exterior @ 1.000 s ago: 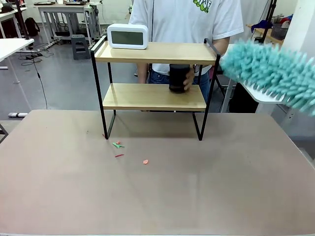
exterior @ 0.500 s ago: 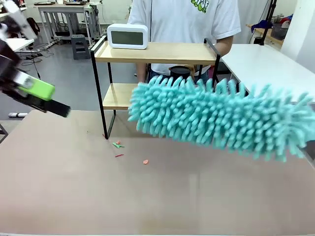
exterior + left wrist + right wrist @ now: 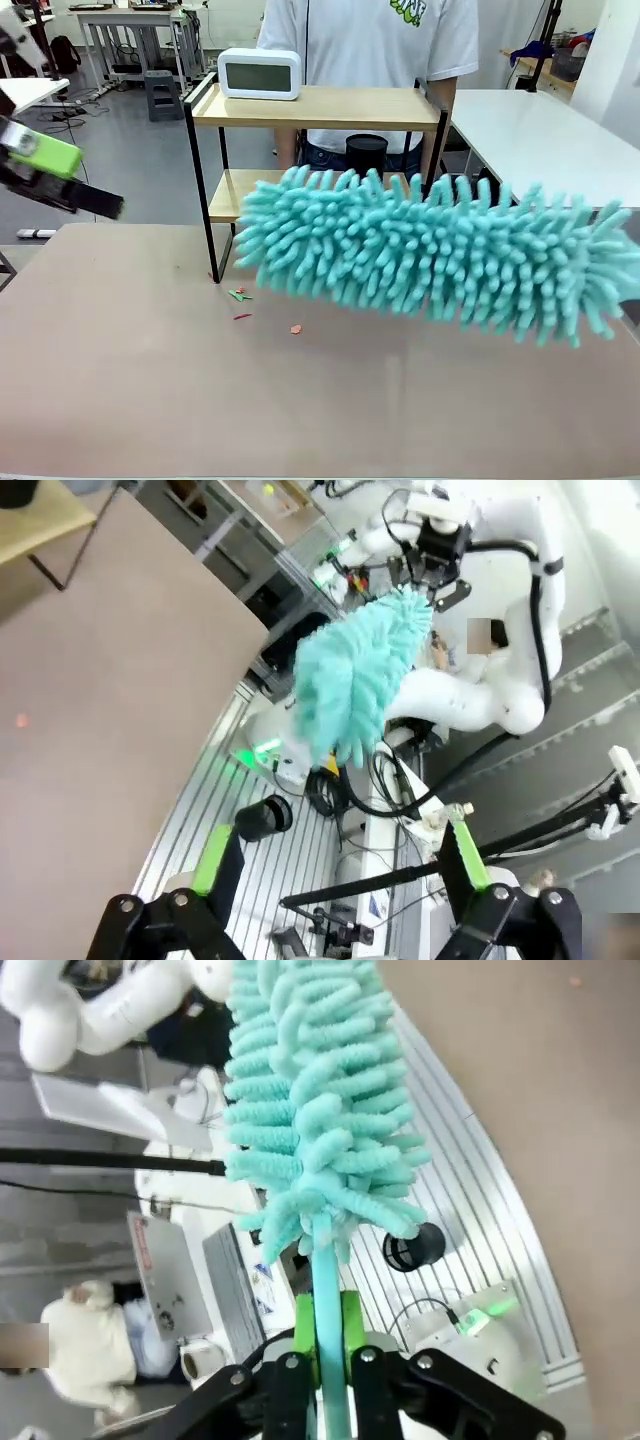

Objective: Clean the shelf.
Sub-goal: Hand the Duster back to the human.

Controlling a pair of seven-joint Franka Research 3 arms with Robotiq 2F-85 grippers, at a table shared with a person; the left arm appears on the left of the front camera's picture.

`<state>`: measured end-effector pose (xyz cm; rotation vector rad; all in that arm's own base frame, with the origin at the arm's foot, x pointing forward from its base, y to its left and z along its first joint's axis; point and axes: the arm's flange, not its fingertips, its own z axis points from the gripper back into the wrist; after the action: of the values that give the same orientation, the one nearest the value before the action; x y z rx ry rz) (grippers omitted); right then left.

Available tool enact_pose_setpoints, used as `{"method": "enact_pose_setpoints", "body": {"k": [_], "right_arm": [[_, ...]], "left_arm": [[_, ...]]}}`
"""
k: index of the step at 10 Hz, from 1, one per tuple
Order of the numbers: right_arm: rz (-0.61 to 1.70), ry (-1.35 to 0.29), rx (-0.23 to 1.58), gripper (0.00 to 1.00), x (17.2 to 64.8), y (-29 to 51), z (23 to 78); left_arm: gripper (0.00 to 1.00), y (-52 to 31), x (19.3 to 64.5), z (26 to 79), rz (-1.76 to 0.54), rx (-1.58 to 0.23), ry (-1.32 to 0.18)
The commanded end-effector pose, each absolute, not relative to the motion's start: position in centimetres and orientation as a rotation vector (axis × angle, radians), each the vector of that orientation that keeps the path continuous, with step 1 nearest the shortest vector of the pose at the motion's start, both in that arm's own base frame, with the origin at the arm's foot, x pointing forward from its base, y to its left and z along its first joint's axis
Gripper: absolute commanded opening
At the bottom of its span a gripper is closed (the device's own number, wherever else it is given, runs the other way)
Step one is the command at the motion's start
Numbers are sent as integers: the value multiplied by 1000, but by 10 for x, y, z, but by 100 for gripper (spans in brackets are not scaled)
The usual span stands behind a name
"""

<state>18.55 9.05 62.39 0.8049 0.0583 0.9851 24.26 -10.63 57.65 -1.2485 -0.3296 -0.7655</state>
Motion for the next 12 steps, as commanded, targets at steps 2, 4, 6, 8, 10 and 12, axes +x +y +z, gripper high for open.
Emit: {"method": "enact_pose_setpoints", "body": {"k": [2, 4, 6, 8, 10, 12], "right_arm": [[1139, 247, 778, 12, 243, 124, 647], [1214, 326, 763, 12, 266, 154, 645], [1253, 393, 768, 12, 283, 176, 638], [1252, 404, 777, 12, 291, 181, 637], [1249, 403, 789, 12, 293, 180, 637], [1229, 412, 796, 12, 296, 181, 633]], "left_arm": [[100, -163, 274, 580, -915, -1224, -237], [100, -201, 279, 574, -1004, -1197, -154], [100, -238, 286, 568, -1075, -1160, -54], [100, -263, 285, 562, -1158, -1145, 48], [100, -272, 281, 557, -1202, -1145, 88], [100, -276, 274, 553, -1240, -1158, 109]]}}
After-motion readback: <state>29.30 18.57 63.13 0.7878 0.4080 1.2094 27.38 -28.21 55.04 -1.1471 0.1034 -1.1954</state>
